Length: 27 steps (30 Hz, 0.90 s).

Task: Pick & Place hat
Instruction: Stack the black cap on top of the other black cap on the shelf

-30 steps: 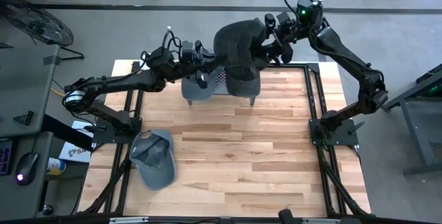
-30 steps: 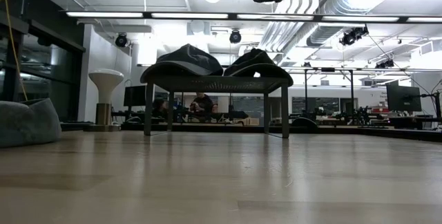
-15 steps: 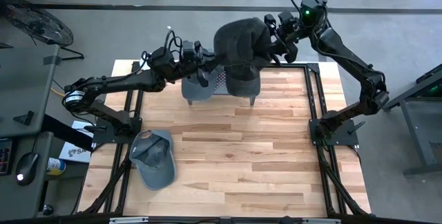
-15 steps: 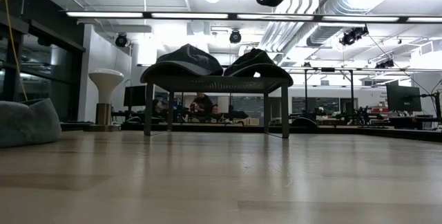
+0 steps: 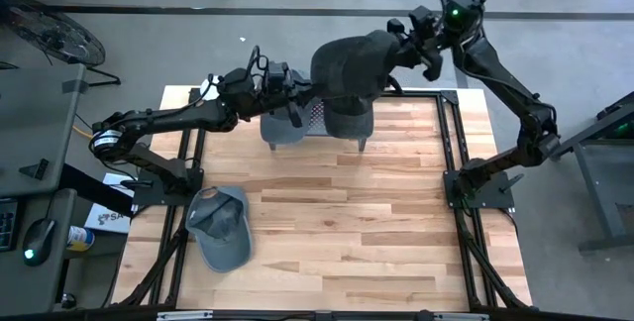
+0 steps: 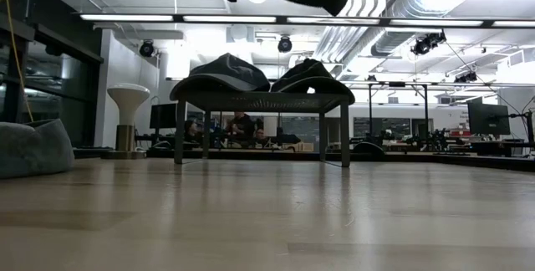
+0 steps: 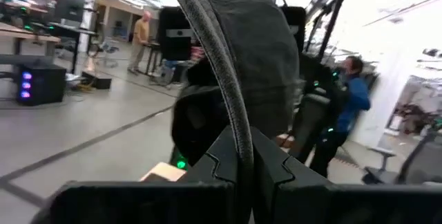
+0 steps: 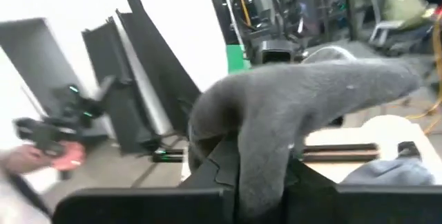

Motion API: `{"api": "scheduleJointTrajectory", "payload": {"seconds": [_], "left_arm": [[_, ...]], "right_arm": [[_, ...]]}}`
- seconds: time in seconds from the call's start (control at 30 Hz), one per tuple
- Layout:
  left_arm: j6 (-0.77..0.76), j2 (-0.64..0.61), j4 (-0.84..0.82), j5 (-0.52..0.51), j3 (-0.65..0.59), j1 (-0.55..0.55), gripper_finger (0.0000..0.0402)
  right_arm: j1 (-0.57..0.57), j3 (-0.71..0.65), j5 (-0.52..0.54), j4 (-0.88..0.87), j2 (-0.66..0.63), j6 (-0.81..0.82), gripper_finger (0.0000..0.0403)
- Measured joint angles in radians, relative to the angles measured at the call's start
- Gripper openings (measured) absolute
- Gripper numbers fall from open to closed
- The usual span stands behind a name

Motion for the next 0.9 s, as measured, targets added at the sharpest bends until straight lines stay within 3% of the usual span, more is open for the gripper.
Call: {"api": "scheduleJointTrajectory", "payload": {"seconds": [0.23, 0.43, 0.57, 0.8, 0.9], "left_arm": [[0.069, 0.0, -0.042, -0.189, 0.0, -0.002, 0.0006], [0.101, 0.001, -0.035, -0.282, 0.001, -0.004, 0.0006], [0.12, 0.001, -0.001, -0.296, 0.001, -0.004, 0.0006], [0.124, 0.002, 0.073, -0.306, 0.0, -0.003, 0.0006], [0.135, 0.002, 0.107, -0.268, 0.001, -0.001, 0.0006]], "right_arm": [[-0.034, -0.001, -0.184, 0.05, -0.007, 0.204, 0.0008], [-0.058, -0.002, -0.188, 0.063, -0.034, 0.228, 0.0011], [-0.067, -0.002, -0.189, 0.063, -0.048, 0.238, 0.0007], [-0.067, -0.001, -0.195, 0.078, -0.055, 0.253, 0.0033], [-0.067, 0.0, -0.154, 0.1, -0.058, 0.25, 0.0034]]}}
